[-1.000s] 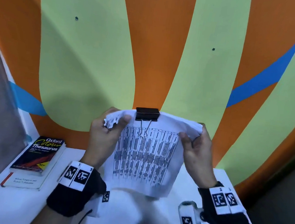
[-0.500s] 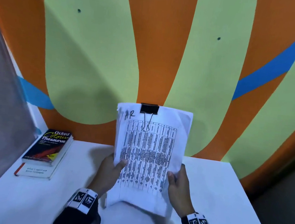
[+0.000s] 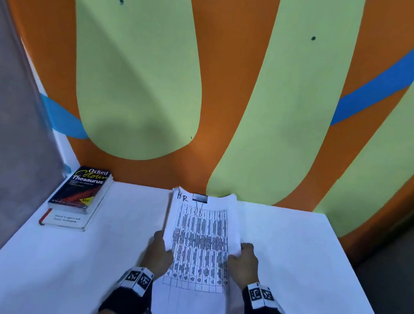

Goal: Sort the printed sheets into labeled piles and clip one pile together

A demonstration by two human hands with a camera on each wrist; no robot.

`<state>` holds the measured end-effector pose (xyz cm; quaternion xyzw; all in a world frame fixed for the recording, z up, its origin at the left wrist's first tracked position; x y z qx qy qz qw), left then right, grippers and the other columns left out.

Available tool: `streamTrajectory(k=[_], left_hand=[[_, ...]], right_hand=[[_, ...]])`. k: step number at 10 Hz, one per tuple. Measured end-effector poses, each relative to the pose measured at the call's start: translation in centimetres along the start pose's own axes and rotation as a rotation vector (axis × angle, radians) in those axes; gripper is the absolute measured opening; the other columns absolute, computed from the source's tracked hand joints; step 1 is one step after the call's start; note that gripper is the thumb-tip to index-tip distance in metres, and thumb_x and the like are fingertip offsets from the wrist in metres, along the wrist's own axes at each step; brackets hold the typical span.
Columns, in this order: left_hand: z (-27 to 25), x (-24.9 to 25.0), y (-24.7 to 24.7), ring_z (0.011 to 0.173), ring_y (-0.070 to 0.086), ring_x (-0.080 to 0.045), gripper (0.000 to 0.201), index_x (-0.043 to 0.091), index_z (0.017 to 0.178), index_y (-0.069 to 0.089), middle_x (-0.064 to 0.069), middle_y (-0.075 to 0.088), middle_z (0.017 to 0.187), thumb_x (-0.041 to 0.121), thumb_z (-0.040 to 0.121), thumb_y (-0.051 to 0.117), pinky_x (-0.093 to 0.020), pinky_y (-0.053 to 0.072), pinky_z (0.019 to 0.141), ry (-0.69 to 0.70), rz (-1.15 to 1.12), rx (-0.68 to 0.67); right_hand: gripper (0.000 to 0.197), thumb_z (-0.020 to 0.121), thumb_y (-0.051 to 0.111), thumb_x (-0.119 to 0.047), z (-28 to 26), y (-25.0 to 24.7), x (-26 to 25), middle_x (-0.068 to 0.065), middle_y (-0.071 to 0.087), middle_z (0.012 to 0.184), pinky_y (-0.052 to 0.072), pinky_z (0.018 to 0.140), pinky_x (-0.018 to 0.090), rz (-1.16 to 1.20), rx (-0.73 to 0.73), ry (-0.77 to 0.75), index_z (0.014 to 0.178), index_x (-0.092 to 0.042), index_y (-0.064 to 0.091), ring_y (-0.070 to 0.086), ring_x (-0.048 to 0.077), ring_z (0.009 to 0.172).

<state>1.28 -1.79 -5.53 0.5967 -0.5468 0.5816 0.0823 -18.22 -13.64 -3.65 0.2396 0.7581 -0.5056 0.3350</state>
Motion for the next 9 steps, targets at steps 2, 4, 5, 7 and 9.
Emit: streamTrajectory(k=[2,4,5,7,9], left_hand=[[-3.0,-3.4,-0.8,0.099,0.054,-0.021,0.065,0.013,0.141,0.035,-0.010,0.057,0.111,0.000,0.078,0.050,-0.033,0.046,0.092,0.094,0.201,0.002],[-1.5,-1.3,-0.8,0.102,0.055,-0.022,0.058,0.014,0.140,0.042,-0.011,0.051,0.114,-0.004,0.085,0.049,-0.028,0.045,0.093,0.110,0.252,0.021],[-0.3,-0.8,-0.6,0.105,0.057,-0.024,0.059,0.012,0.138,0.046,-0.012,0.051,0.119,-0.007,0.083,0.048,-0.033,0.048,0.096,0.079,0.248,0.020],[0.6,-1.0,0.0,0.116,0.052,-0.029,0.065,0.016,0.140,0.043,-0.014,0.046,0.125,-0.010,0.080,0.048,-0.038,0.047,0.098,0.085,0.323,0.004],[-0.7,-2.3,-0.5,0.109,0.056,-0.026,0.058,0.019,0.140,0.039,-0.012,0.050,0.118,0.011,0.086,0.058,-0.034,0.049,0.093,0.139,0.383,0.096]], right_hand=[[0.034,0.078,0.053,-0.009,-2.5,-0.7,3.0,0.014,0.057,0.099,0.052,0.076,0.038,-0.242,-0.035,-0.051,0.111,-0.008,0.046,0.062,0.032,0.091],[0.030,0.082,0.048,-0.007,-0.9,-0.9,1.5,0.018,0.057,0.111,0.050,0.085,0.037,-0.292,-0.008,-0.049,0.112,-0.004,0.049,0.059,0.034,0.102],[0.026,0.083,0.050,-0.008,-0.2,-0.9,1.0,0.016,0.057,0.114,0.050,0.086,0.035,-0.339,-0.029,-0.016,0.109,-0.005,0.048,0.058,0.032,0.105],[0.028,0.085,0.051,-0.015,-0.4,-1.2,0.7,0.011,0.054,0.116,0.048,0.085,0.033,-0.421,-0.035,0.007,0.112,-0.010,0.046,0.059,0.029,0.106],[0.039,0.083,0.061,-0.036,-1.2,-2.4,1.5,0.007,0.057,0.112,0.052,0.082,0.034,-0.381,-0.027,-0.026,0.114,-0.015,0.048,0.062,0.023,0.096]])
Point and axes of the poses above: each hand's wrist, its own z-axis towards the middle knuckle, its own y-axis out of the palm, x = y × z, the point moved 2 cm from there along z, towards the middle knuckle
